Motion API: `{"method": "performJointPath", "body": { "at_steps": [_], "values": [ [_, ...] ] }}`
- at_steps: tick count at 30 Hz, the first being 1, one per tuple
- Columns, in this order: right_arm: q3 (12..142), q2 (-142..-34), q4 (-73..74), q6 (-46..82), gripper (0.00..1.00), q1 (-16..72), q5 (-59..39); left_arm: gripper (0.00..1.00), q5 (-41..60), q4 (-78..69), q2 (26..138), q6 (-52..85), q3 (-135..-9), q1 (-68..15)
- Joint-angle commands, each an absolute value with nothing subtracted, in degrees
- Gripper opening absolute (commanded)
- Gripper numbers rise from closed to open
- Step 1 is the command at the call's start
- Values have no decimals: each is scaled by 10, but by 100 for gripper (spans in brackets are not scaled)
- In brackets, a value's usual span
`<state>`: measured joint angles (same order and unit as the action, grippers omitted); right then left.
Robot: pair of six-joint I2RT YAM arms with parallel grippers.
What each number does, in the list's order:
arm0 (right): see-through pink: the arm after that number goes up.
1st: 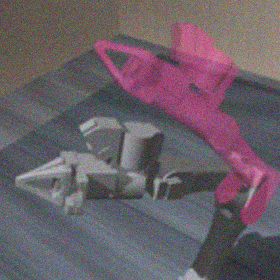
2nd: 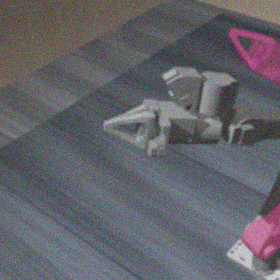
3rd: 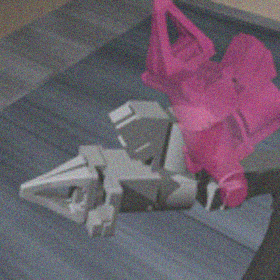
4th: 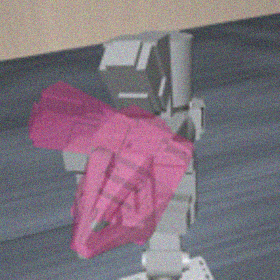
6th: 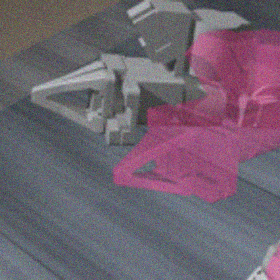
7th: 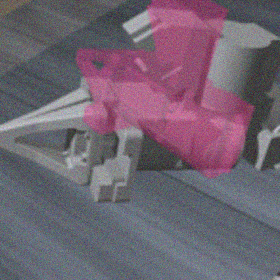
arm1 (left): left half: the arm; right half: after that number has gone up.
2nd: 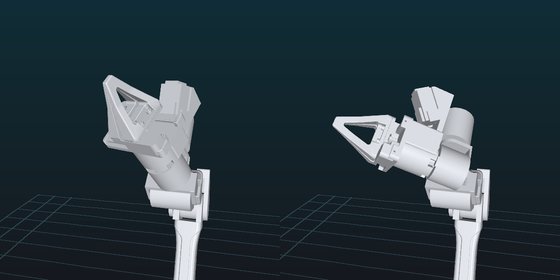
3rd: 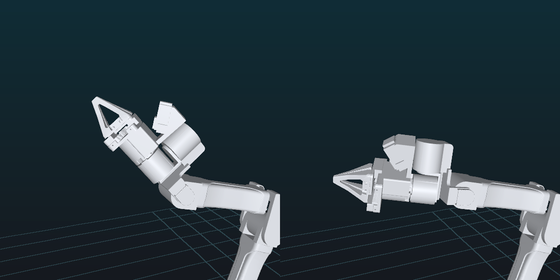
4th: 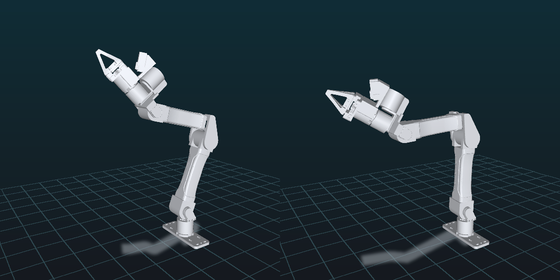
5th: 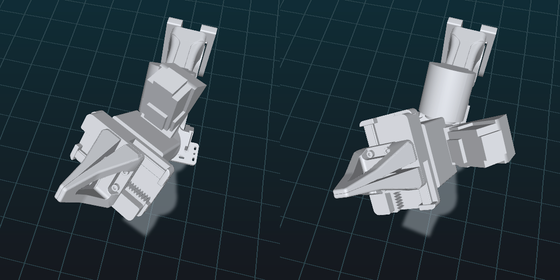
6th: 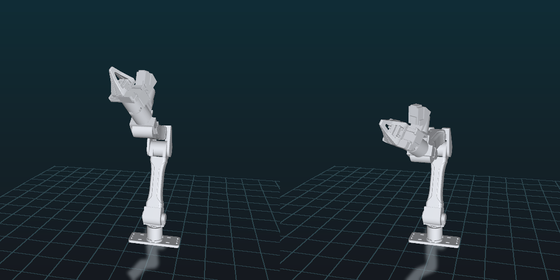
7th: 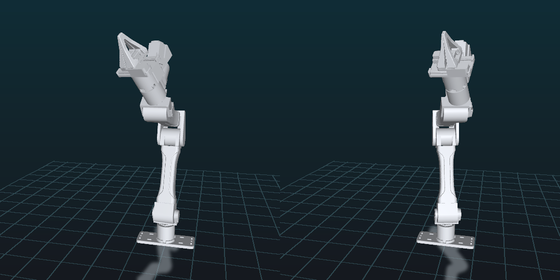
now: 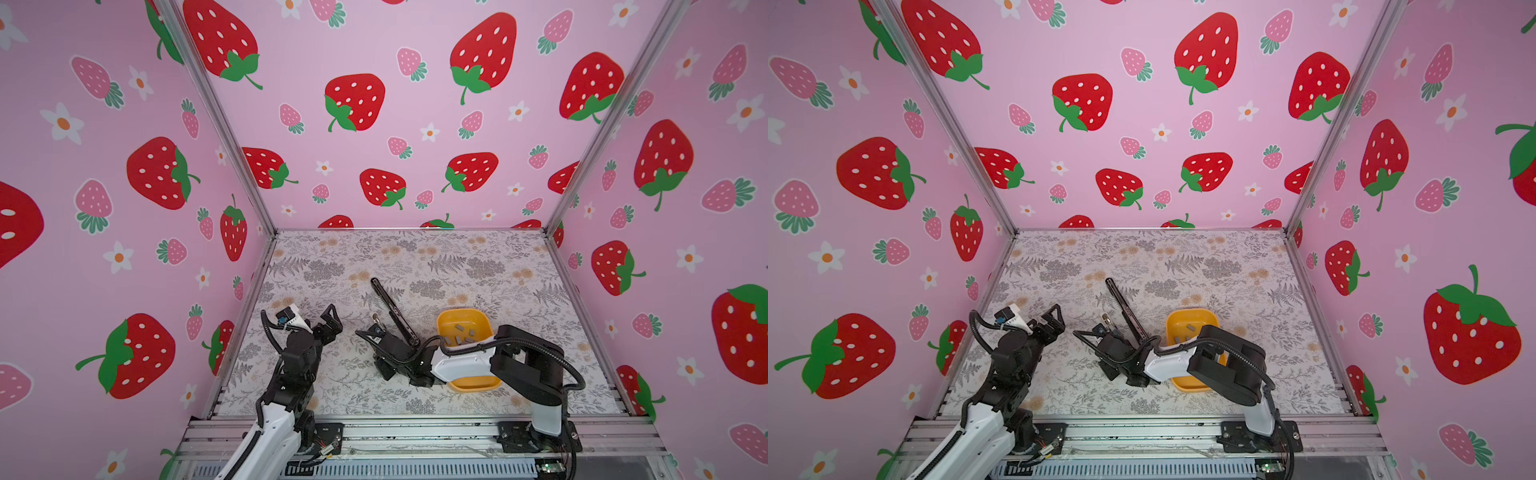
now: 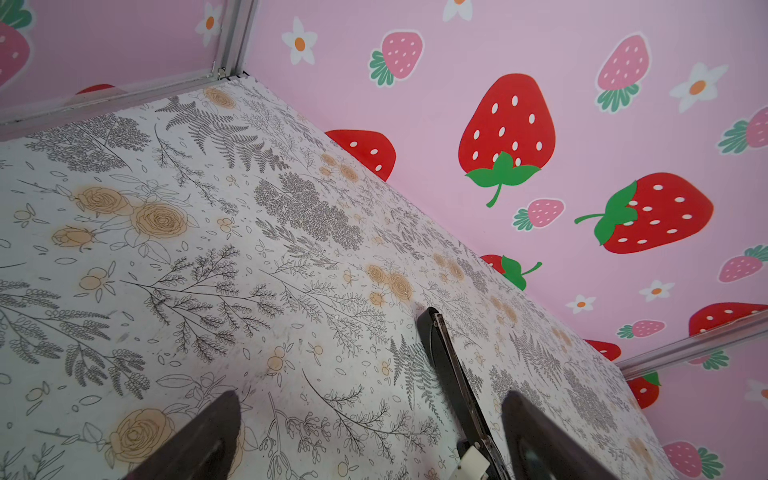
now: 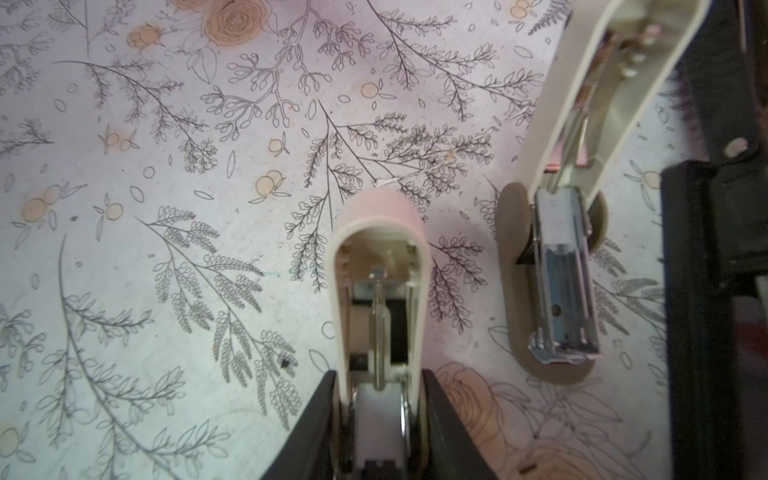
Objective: Load the staples into the stapler
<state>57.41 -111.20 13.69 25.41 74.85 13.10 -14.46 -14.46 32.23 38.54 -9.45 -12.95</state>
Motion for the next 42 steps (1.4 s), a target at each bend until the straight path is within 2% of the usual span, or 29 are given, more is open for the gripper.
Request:
{"method": "performJointPath", "body": {
  "at_steps": [1, 5, 8, 12, 14, 16, 19, 21, 27, 28, 31, 35, 39, 42],
  "values": [
    [557, -1073, 136, 254, 43, 757, 135, 99, -151, -165, 310, 382, -86, -127],
    [541, -1034, 135, 248, 58, 758, 141, 99, -132, -168, 313, 376, -88, -127],
    [538, -998, 114, 245, 59, 759, 149, 99, -118, -162, 316, 368, -96, -127],
    [556, -932, 29, 251, 60, 759, 206, 99, -130, -64, 322, 413, -143, -126],
    [554, -884, -23, 278, 67, 759, 275, 100, -103, -46, 317, 368, -153, -127],
    [526, -824, -45, 295, 68, 758, 316, 100, -75, -54, 307, 278, -159, -127],
    [476, -730, -75, 313, 73, 742, 337, 100, -83, 9, 293, 217, -176, -127],
    [464, -688, -128, 331, 75, 713, 336, 100, -98, -10, 294, 218, -150, -127],
    [427, -634, -209, 324, 61, 577, 245, 99, -149, -41, 350, 278, -110, -127],
    [416, -636, -202, 315, 59, 559, 231, 95, -147, -60, 364, 283, -103, -127],
    [394, -670, -185, 303, 53, 522, 211, 93, -123, -46, 386, 270, -122, -129],
    [381, -737, -130, 281, 52, 496, 176, 93, -111, -52, 390, 267, -121, -129],
    [396, -804, -118, 266, 41, 469, 147, 93, -106, -55, 380, 265, -115, -130],
    [398, -820, -113, 263, 40, 467, 136, 93, -102, -57, 375, 265, -113, -131]
  ]
}}
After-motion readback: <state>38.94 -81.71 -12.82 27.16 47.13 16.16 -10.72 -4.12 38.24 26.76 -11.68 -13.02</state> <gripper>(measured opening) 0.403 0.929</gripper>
